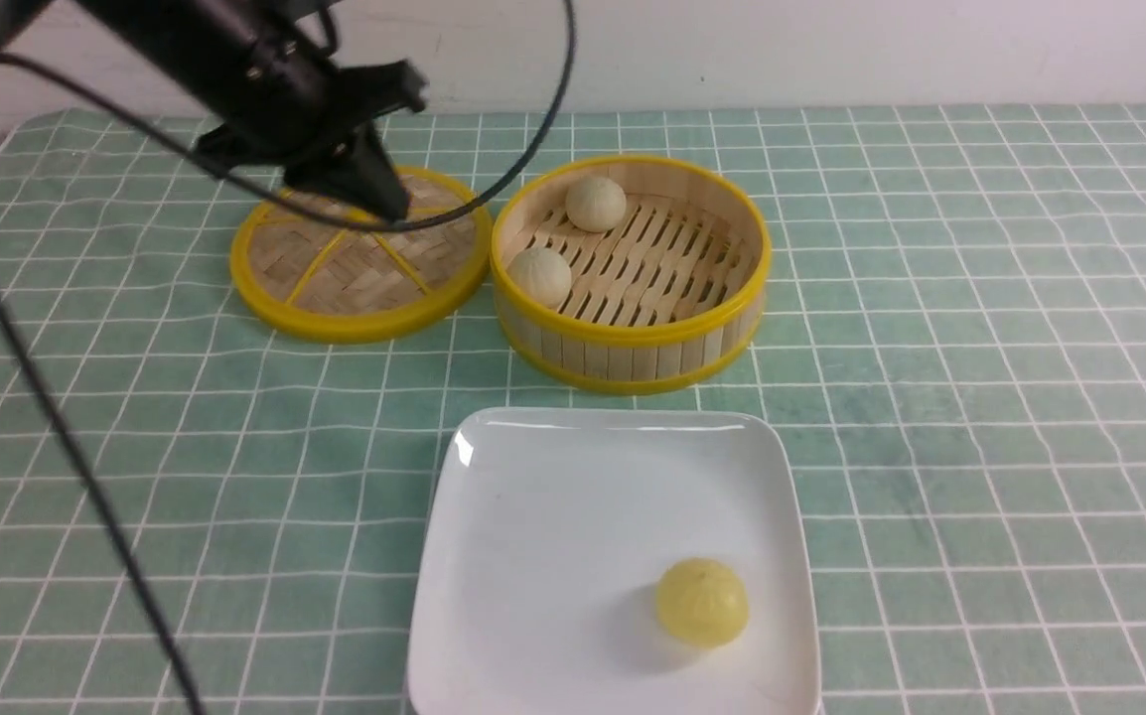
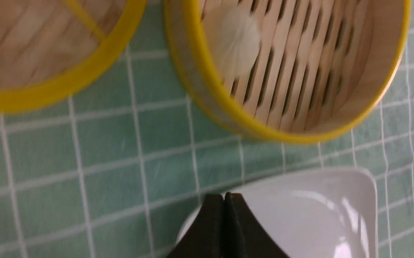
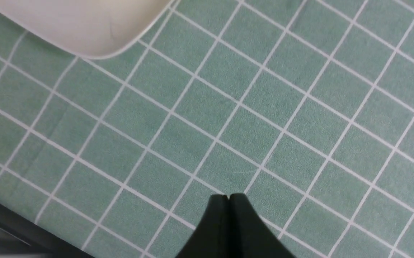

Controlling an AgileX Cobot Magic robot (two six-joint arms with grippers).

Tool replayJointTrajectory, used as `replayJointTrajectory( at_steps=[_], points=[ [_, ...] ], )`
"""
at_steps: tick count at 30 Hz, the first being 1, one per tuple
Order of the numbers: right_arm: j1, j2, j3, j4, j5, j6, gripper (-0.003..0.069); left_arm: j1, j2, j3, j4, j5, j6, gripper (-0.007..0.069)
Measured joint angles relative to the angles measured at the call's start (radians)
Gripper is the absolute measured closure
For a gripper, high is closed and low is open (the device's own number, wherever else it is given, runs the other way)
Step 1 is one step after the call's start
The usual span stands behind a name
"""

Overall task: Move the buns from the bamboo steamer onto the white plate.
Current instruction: 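Reach into the bamboo steamer and grasp a bun with the left gripper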

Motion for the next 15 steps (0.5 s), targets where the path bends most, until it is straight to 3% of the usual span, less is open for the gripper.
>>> replayJointTrajectory(
  at_steps=[4,7,10,15],
  points=[
    [0.0,-0.001,0.032,-0.012,-0.015,0.0,0.067,-0.059,0.253,-0.404,0.036,0.009,-0.13,0.0603],
    [0.0,-0.001,0.036,-0.021,-0.023,0.0,0.0668,-0.062,0.399,-0.604,-0.005,0.014,-0.174,0.058],
    [0.0,-0.001,0.036,-0.036,-0.029,0.0,0.0667,-0.06,0.503,-0.722,-0.053,0.014,-0.189,0.0527],
    [0.0,-0.001,0.036,-0.048,-0.042,0.0,0.0666,-0.06,0.583,-0.765,-0.088,0.014,-0.193,0.0366]
  ],
)
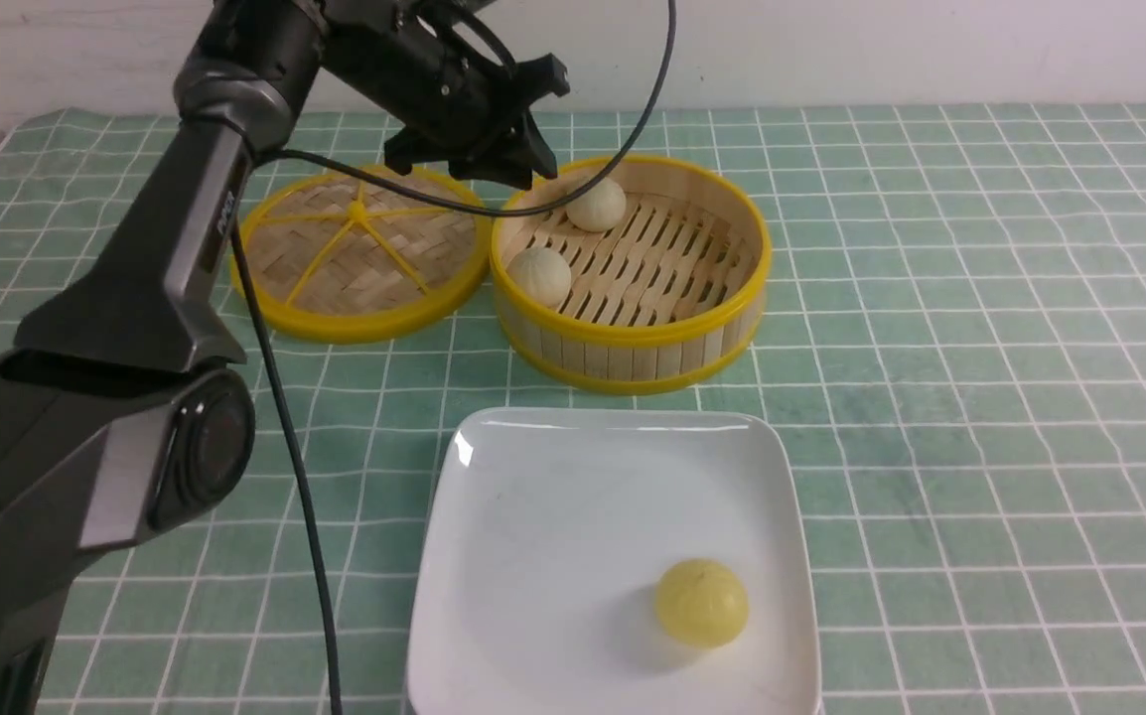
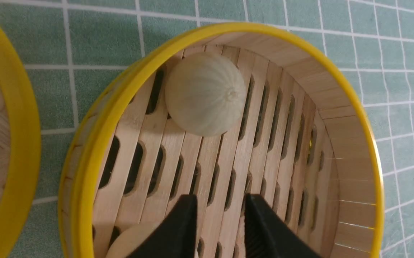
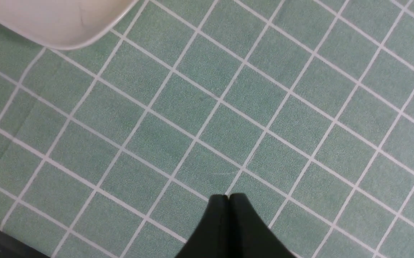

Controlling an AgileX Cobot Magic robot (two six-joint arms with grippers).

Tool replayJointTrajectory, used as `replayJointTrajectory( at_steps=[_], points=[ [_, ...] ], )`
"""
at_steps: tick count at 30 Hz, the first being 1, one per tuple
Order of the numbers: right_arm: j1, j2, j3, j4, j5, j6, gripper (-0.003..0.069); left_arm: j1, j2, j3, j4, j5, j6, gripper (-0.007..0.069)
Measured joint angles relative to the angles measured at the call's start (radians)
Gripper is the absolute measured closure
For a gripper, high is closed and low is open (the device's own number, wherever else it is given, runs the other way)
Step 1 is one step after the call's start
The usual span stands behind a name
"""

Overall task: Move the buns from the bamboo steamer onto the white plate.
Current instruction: 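Reach into the bamboo steamer and grasp a bun with the left gripper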

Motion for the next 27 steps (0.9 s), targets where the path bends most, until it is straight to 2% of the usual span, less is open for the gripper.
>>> replayJointTrajectory(
  at_steps=[3,6,9,17,27],
  points=[
    [0.0,0.0,0.0,-0.001,-0.01,0.0,0.0664,0.001,0.028,0.0,-0.005,0.0,-0.001,0.0249],
    [0.0,0.0,0.0,-0.001,-0.01,0.0,0.0663,0.001,0.044,0.0,-0.013,0.0,-0.003,0.0167],
    [0.0,0.0,0.0,-0.001,-0.01,0.0,0.0661,-0.001,0.053,0.0,-0.025,-0.002,0.002,0.0118],
    [0.0,0.0,0.0,-0.001,-0.025,0.0,0.0657,-0.005,0.054,-0.001,-0.056,-0.008,0.042,0.0102],
    [0.0,0.0,0.0,-0.001,-0.047,0.0,0.0654,-0.006,0.055,-0.003,-0.031,-0.013,0.064,0.0102]
  ],
)
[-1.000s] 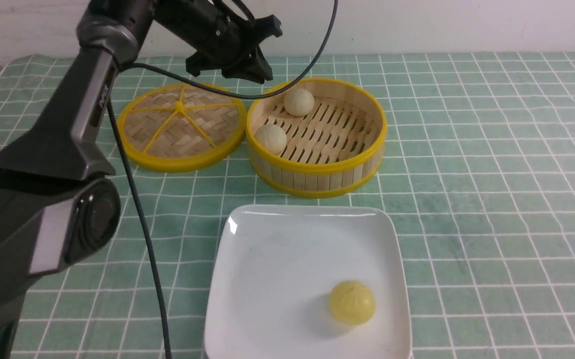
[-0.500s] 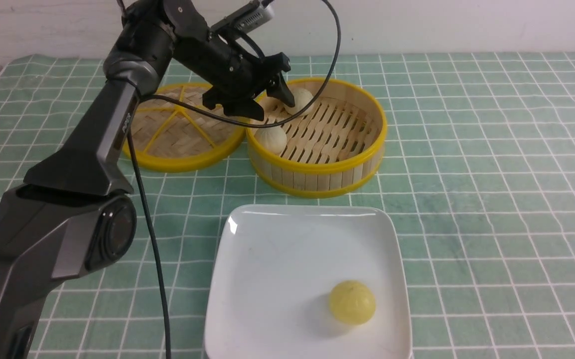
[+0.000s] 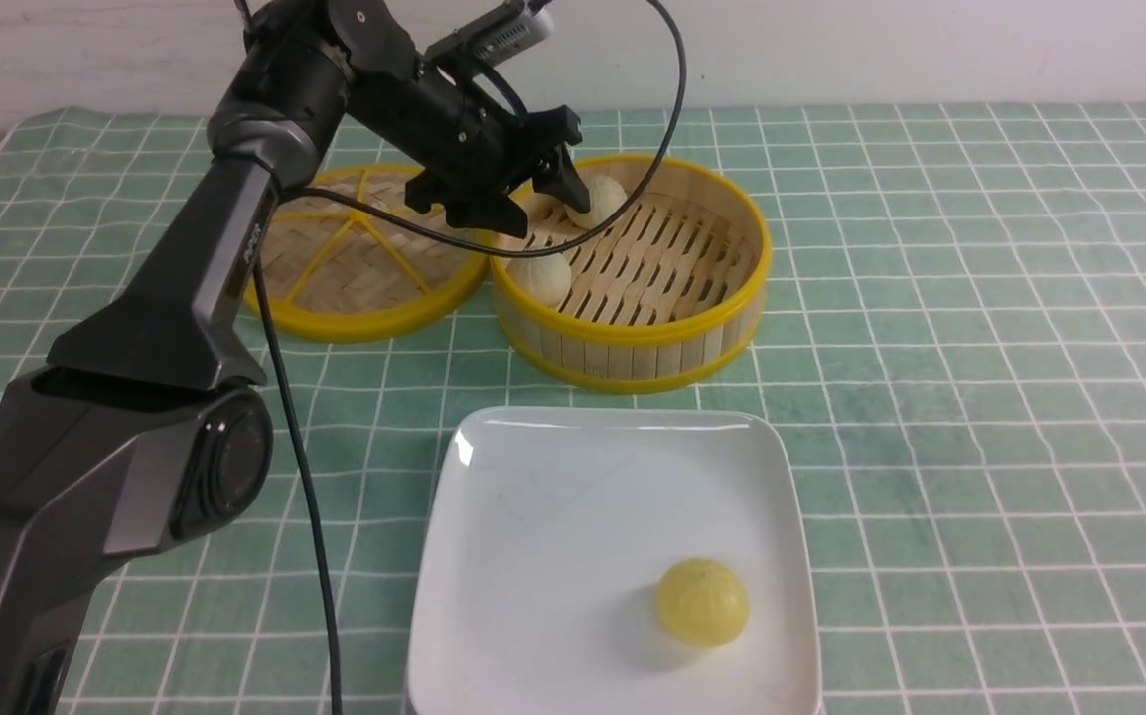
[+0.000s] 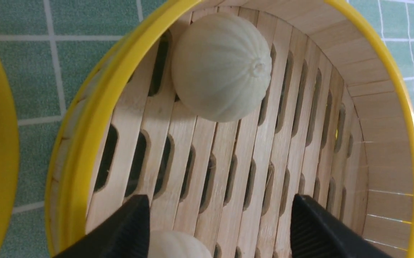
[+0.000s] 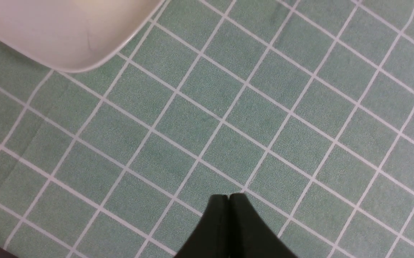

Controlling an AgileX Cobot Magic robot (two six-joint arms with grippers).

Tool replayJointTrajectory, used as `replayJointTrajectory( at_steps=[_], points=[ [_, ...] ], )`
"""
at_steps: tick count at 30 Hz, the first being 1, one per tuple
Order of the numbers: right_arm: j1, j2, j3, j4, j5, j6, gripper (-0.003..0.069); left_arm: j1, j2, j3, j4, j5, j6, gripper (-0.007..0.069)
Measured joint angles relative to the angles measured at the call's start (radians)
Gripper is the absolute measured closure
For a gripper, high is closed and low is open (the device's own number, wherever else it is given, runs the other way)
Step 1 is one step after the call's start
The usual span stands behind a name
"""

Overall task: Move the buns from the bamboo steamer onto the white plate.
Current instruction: 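Reach into the bamboo steamer and grasp a bun with the left gripper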

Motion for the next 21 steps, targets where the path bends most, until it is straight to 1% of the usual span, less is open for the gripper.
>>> replayJointTrajectory(
  at_steps=[2,6,8,13,21],
  points=[
    [0.0,0.0,0.0,0.0,-0.013,0.0,0.0653,-0.004,0.002,0.0,-0.021,-0.028,0.021,0.0102],
    [0.0,0.0,0.0,0.0,-0.048,0.0,0.0648,-0.014,0.022,-0.003,-0.118,-0.065,0.029,0.0102],
    [0.0,0.0,0.0,0.0,-0.057,0.0,0.0646,-0.017,0.035,-0.004,-0.147,-0.07,0.043,0.0102],
    [0.0,0.0,0.0,0.0,-0.068,0.0,0.0643,-0.018,0.076,-0.005,-0.186,-0.076,0.105,0.0102],
    [0.0,0.0,0.0,0.0,-0.081,0.0,0.0637,-0.017,0.092,-0.005,-0.187,-0.112,0.313,0.0102]
  ],
)
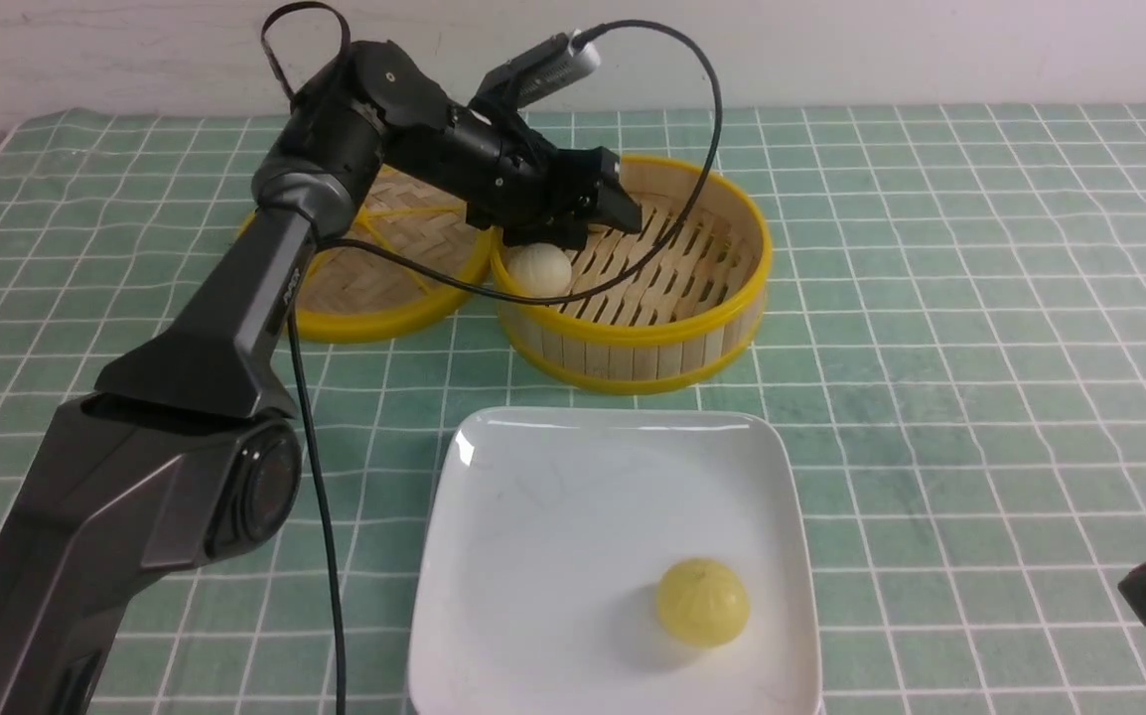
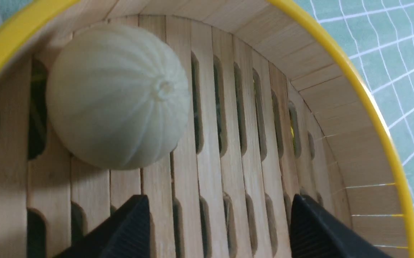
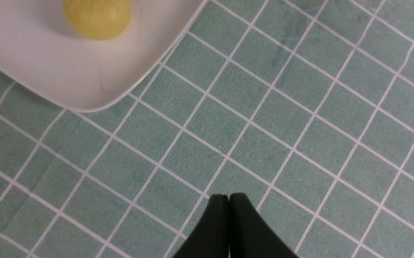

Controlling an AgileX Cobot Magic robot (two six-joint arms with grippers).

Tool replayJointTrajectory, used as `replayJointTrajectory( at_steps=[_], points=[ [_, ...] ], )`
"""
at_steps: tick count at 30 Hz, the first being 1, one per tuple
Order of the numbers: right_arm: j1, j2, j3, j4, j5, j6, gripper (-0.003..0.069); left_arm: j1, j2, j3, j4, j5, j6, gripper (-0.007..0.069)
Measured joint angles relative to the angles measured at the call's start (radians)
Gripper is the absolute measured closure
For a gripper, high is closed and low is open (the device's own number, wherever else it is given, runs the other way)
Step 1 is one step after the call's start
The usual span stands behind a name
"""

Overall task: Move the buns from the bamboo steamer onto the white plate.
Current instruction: 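Reach into the bamboo steamer and grasp a bun with the left gripper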

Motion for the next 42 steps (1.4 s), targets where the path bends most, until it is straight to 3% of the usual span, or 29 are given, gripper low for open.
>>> replayJointTrajectory(
  at_steps=[14,19,23,30,42],
  points=[
    [0.0,0.0,0.0,0.008,-0.006,0.0,0.0624,-0.001,0.0,0.0,0.058,-0.035,0.253,0.01],
    [0.0,0.0,0.0,0.009,-0.007,0.0,0.0621,-0.001,-0.008,0.0,0.093,-0.026,0.265,0.01],
    [0.0,0.0,0.0,0.009,-0.007,0.0,0.0613,-0.002,-0.064,0.0,0.205,-0.01,0.268,0.0099],
    [0.0,0.0,0.0,0.014,-0.024,0.0,0.0601,-0.019,-0.09,-0.003,0.231,-0.078,0.31,0.0098],
    [0.0,0.0,0.0,0.044,-0.045,0.0,0.0585,-0.015,-0.013,-0.001,0.131,-0.094,0.653,0.0086]
  ],
)
